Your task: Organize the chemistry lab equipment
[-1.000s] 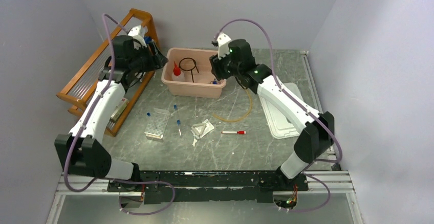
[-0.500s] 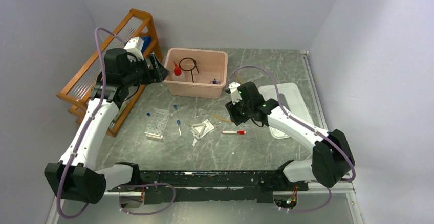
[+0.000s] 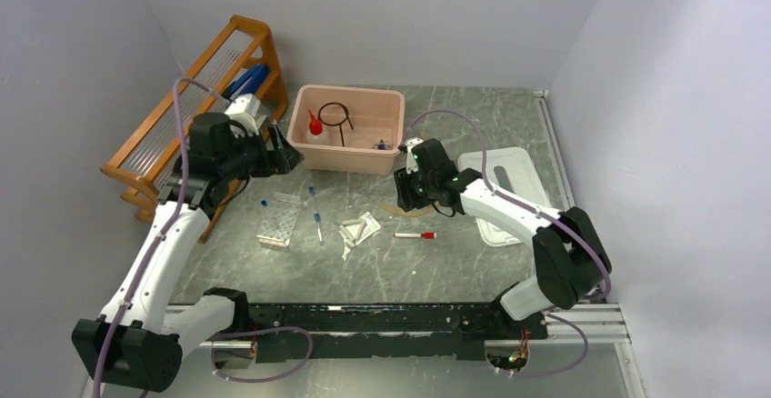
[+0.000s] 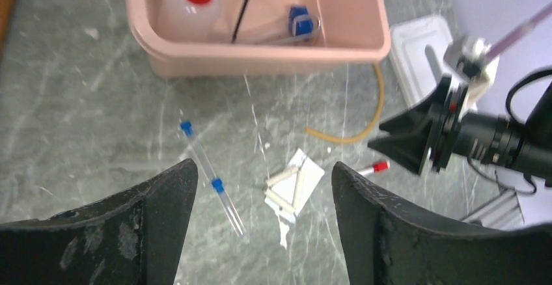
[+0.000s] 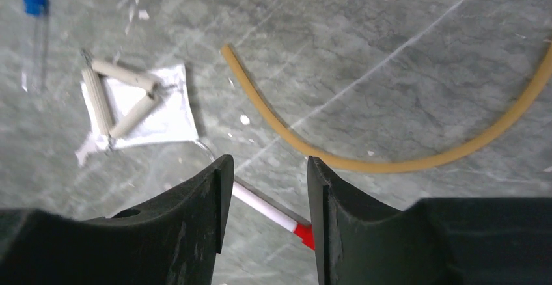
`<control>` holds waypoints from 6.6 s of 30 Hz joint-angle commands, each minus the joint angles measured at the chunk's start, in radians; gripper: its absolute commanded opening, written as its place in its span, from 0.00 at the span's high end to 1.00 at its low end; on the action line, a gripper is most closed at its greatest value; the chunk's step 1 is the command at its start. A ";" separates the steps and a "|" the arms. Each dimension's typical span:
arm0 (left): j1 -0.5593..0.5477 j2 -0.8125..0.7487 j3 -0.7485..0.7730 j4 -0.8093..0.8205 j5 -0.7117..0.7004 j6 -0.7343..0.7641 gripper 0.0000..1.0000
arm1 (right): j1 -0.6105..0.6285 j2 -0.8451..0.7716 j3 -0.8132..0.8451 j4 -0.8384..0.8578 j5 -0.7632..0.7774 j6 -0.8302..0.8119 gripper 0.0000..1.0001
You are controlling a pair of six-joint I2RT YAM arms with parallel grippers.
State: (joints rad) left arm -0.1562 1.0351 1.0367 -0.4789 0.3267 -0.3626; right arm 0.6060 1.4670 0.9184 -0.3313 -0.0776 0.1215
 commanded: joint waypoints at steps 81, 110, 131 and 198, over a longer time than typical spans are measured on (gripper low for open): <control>-0.447 1.104 0.946 0.061 -0.317 0.206 0.95 | -0.087 0.011 -0.069 0.206 0.342 0.577 0.71; -0.408 0.984 0.857 0.076 -0.224 0.121 0.48 | 0.029 0.162 0.123 0.106 0.213 0.410 0.62; -0.346 0.235 -0.186 0.132 -0.023 -0.248 0.09 | 0.146 0.359 0.198 0.025 -0.006 0.519 0.57; -0.591 0.459 -0.411 0.342 -0.436 -0.636 0.95 | 0.239 0.208 0.117 0.069 0.128 0.451 0.77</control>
State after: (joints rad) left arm -0.7422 1.5070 0.6113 -0.0132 -0.0124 -1.0630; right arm 0.8391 1.7123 1.0210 -0.2073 0.0143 0.5682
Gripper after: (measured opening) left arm 0.054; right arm 0.220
